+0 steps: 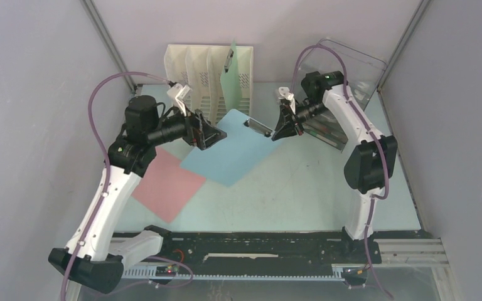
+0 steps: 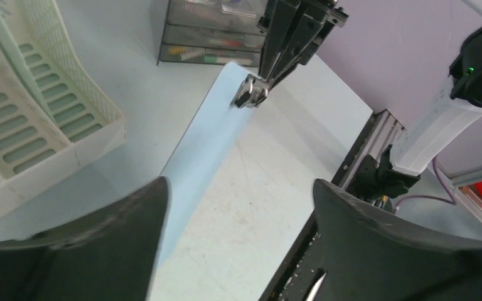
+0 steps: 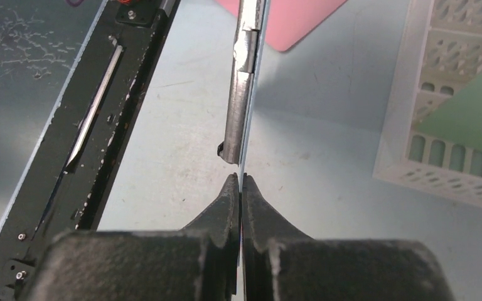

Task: Organize the desk
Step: Place the folder in the storage box.

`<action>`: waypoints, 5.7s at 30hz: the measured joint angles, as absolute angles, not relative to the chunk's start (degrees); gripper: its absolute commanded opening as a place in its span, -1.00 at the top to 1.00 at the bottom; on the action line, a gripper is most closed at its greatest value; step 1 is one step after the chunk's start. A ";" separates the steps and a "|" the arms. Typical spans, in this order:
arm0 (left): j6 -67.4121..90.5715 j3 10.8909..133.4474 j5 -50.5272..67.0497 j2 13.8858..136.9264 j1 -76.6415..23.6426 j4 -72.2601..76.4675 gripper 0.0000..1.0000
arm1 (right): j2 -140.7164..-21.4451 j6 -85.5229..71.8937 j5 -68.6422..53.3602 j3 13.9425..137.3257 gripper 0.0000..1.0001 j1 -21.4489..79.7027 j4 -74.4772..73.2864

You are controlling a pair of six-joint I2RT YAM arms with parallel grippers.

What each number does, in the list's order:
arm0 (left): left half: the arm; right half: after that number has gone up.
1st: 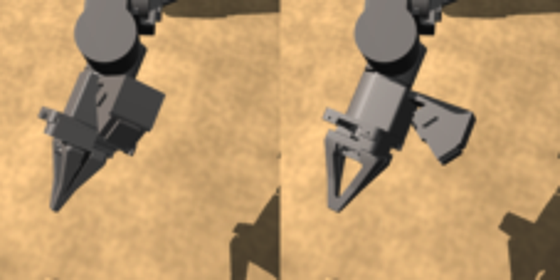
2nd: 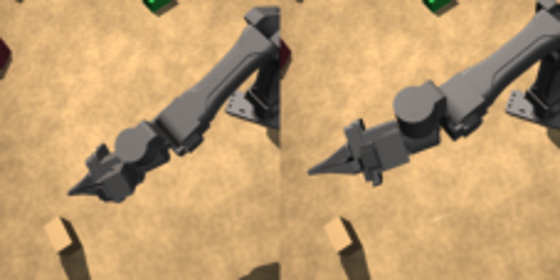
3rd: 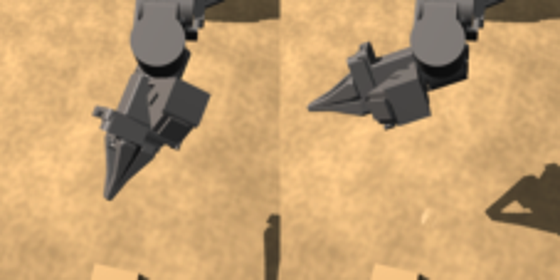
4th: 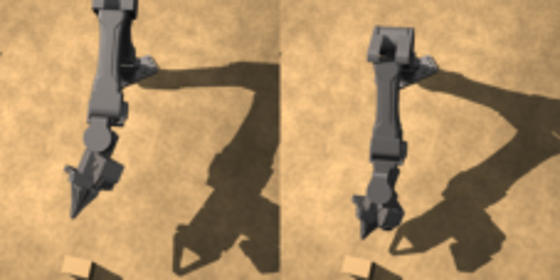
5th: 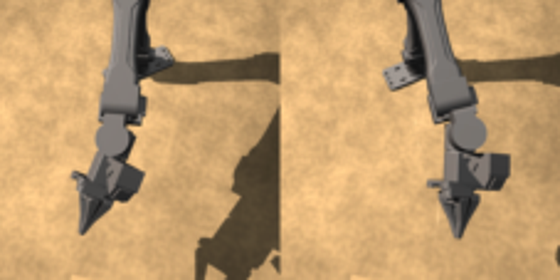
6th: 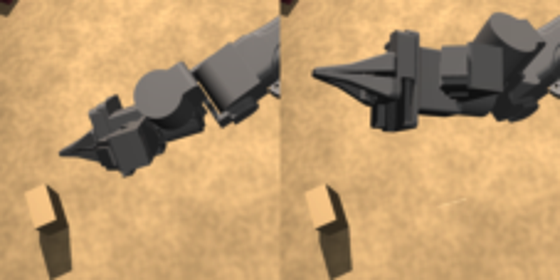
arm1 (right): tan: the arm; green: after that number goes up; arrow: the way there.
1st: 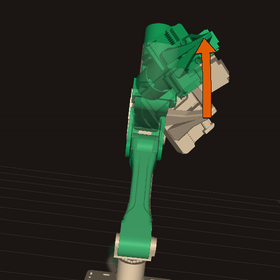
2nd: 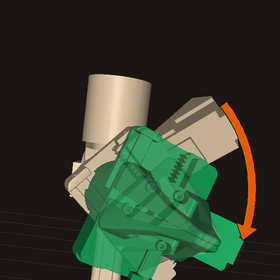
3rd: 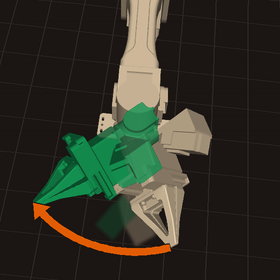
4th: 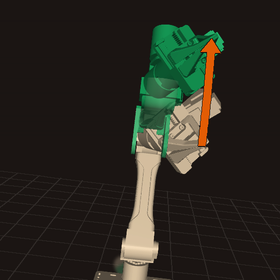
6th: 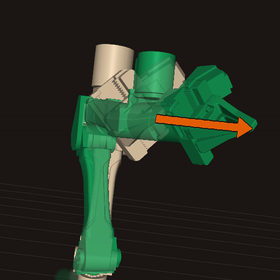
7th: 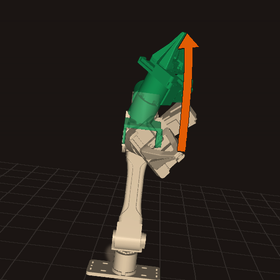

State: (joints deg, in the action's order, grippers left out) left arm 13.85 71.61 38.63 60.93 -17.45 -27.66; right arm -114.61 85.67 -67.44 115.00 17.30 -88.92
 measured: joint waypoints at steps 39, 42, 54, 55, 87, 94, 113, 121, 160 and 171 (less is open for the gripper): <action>-32.21 64.23 39.11 66.22 -28.77 -42.92 1.00 | -99.18 81.97 -61.08 105.80 0.52 17.23 -89.47; -31.62 64.31 39.42 65.78 -28.71 -43.05 1.00 | -99.18 79.42 -61.65 105.84 -0.49 17.32 -89.49; -17.50 52.47 42.98 45.82 -21.21 -31.66 1.00 | -89.08 65.30 -66.52 104.25 -0.99 12.60 -86.21; -15.86 50.96 42.33 43.55 -21.10 -30.35 1.00 | -87.44 63.99 -67.35 103.74 -0.99 11.11 -85.49; 4.49 37.21 -0.47 40.45 -18.85 28.62 1.00 | -74.81 44.51 -77.28 73.01 -0.99 4.89 -57.30; 3.40 37.19 -3.14 50.70 -18.44 40.21 1.00 | -74.81 44.40 -76.95 72.38 -0.99 4.89 -56.45; 3.03 45.60 -6.52 83.33 -18.17 67.57 1.00 | -74.78 44.47 -76.36 72.38 -0.99 4.89 -56.27; 2.98 52.97 -7.92 96.25 -18.17 73.97 1.00 | -74.67 44.66 -75.75 72.38 -0.99 4.99 -56.27; 4.38 56.36 -11.70 108.38 -18.20 76.99 -0.58 | -74.67 45.15 -72.07 72.36 -0.99 7.29 -56.27; 9.65 68.75 -9.82 100.82 -17.98 43.79 -0.72 | -74.67 45.32 -72.07 72.36 -0.99 7.40 -56.27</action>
